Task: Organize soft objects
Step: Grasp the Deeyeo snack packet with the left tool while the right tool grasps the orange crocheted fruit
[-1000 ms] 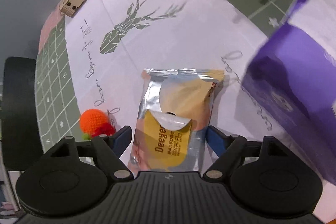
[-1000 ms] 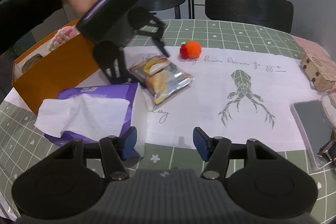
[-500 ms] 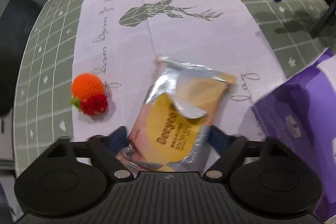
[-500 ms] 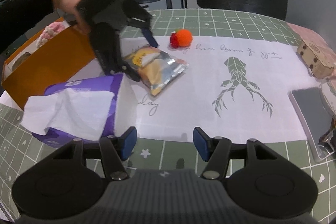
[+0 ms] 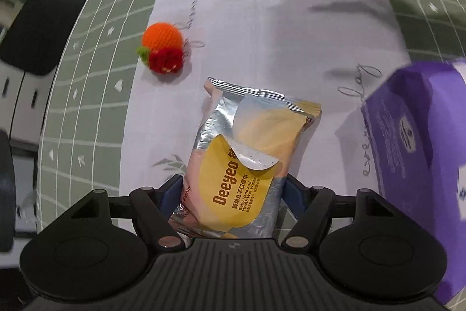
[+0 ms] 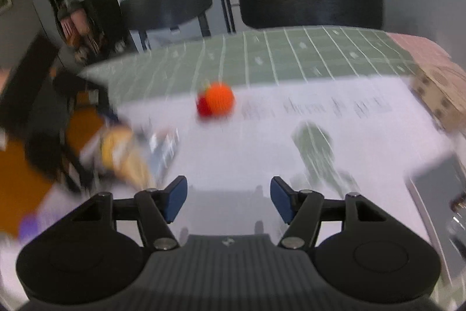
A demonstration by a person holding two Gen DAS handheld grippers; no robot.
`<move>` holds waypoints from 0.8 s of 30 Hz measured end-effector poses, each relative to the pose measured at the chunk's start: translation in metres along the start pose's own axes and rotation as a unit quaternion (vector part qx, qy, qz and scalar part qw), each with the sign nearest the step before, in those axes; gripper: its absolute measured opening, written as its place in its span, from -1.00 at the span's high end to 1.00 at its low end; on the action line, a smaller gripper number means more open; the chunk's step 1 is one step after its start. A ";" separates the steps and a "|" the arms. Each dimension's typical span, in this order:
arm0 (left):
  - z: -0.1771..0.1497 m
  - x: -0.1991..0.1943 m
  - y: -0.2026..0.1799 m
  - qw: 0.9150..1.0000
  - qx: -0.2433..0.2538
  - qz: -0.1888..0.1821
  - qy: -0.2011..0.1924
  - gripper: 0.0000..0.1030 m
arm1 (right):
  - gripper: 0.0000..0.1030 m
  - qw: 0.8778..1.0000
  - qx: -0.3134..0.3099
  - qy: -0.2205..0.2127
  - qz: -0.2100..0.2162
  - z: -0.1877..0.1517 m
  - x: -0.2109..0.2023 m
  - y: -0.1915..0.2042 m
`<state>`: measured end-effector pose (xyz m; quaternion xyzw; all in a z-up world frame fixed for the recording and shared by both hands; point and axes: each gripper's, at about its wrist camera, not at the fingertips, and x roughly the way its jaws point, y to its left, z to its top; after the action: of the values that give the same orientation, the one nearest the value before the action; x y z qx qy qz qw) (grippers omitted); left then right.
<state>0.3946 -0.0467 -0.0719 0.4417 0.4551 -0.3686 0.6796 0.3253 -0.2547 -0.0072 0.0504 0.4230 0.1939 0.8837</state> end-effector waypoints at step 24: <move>0.009 -0.002 -0.011 0.999 -0.009 0.025 0.018 -0.59 | 0.08 0.997 -0.039 0.058 -0.046 0.083 0.128 0.030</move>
<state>0.3870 -0.0586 -0.0706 0.4534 0.4597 -0.3390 0.6842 0.4524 -0.1719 -0.0405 -0.0144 0.4677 0.1722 0.8668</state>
